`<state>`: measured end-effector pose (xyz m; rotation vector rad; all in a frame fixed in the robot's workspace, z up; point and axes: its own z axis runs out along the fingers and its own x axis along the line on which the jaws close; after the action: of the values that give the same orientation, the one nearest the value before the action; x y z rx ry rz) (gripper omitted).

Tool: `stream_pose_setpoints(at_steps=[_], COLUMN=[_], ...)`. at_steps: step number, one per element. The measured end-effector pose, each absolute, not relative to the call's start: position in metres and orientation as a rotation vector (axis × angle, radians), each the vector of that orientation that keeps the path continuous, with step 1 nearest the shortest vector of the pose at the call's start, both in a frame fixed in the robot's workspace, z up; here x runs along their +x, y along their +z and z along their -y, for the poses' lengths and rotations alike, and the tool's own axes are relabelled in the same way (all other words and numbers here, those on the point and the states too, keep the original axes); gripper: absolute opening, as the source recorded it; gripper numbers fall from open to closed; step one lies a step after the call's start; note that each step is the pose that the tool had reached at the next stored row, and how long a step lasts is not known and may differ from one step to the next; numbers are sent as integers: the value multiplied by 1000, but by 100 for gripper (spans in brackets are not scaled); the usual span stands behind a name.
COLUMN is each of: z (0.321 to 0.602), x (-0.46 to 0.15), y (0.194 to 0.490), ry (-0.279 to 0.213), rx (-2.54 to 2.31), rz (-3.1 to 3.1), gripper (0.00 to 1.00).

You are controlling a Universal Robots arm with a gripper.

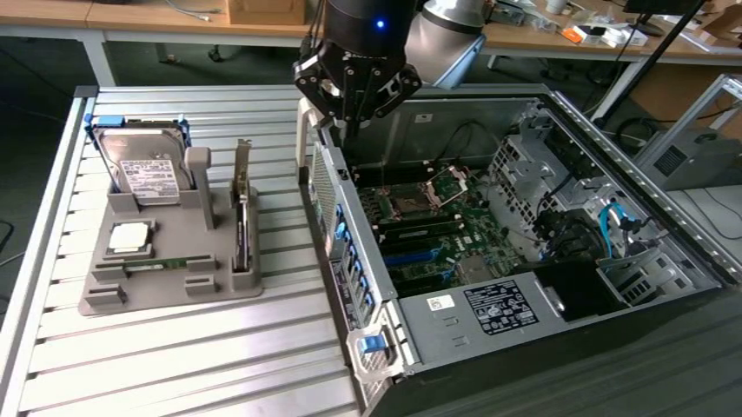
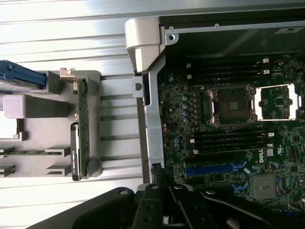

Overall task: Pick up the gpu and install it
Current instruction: 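Reach for the gpu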

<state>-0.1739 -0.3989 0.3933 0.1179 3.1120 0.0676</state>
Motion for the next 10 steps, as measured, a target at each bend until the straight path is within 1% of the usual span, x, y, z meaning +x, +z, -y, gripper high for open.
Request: stream_pose_setpoints(at_steps=[10], z=[399], x=[-178], y=[393], ry=[68], rx=[118], rz=[-3112], gripper=[11])
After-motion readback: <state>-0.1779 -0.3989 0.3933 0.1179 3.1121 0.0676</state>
